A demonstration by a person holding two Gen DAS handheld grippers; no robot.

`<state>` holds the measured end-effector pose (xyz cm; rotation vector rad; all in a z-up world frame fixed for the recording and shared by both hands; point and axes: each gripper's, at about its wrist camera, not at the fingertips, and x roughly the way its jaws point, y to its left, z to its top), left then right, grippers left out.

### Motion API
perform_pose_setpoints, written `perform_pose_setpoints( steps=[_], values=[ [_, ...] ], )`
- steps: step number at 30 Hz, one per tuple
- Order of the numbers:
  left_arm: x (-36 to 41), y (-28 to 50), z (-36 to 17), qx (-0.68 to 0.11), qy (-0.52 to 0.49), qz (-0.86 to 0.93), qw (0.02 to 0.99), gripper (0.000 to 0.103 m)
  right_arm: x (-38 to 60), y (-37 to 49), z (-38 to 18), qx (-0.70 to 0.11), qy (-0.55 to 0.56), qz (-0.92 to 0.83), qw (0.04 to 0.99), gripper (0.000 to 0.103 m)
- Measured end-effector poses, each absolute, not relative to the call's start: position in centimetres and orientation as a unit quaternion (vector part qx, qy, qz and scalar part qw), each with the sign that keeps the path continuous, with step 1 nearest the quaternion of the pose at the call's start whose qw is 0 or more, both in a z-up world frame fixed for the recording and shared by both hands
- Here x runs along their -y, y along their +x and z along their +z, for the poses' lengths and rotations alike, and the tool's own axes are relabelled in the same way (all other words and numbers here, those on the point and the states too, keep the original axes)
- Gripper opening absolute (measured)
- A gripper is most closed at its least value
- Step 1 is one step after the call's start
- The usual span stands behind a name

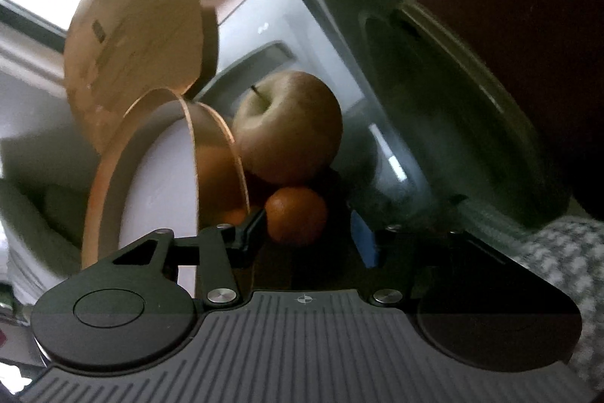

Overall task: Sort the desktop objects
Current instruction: 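Withdraw the right gripper and approach the last mandarin below the apple, then close the right gripper on the third mandarin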

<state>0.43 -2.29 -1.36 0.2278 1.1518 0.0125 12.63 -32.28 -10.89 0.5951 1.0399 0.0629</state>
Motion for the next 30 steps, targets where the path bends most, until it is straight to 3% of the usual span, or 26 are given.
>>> perform_pose_setpoints(
  steps=[15,18,21,30],
  values=[
    [2.0,0.5,-1.7,-0.548,0.106,0.007,0.830,0.102,32.1,14.1,-12.8,-0.496,0.317,0.032,0.808,0.058],
    [1.8,0.2,-1.6,-0.547,0.105,0.011,0.831,0.102,32.1,14.2,-13.0,-0.498,0.322,0.031,0.805,0.047],
    [1.7,-0.1,-1.4,-0.546,0.103,0.014,0.831,0.102,32.0,14.3,-13.2,-0.498,0.325,0.030,0.803,0.045],
    [1.7,-0.5,-1.2,-0.541,0.100,0.007,0.835,0.102,30.6,12.5,-10.5,-0.499,0.194,0.027,0.844,0.045]
  ],
)
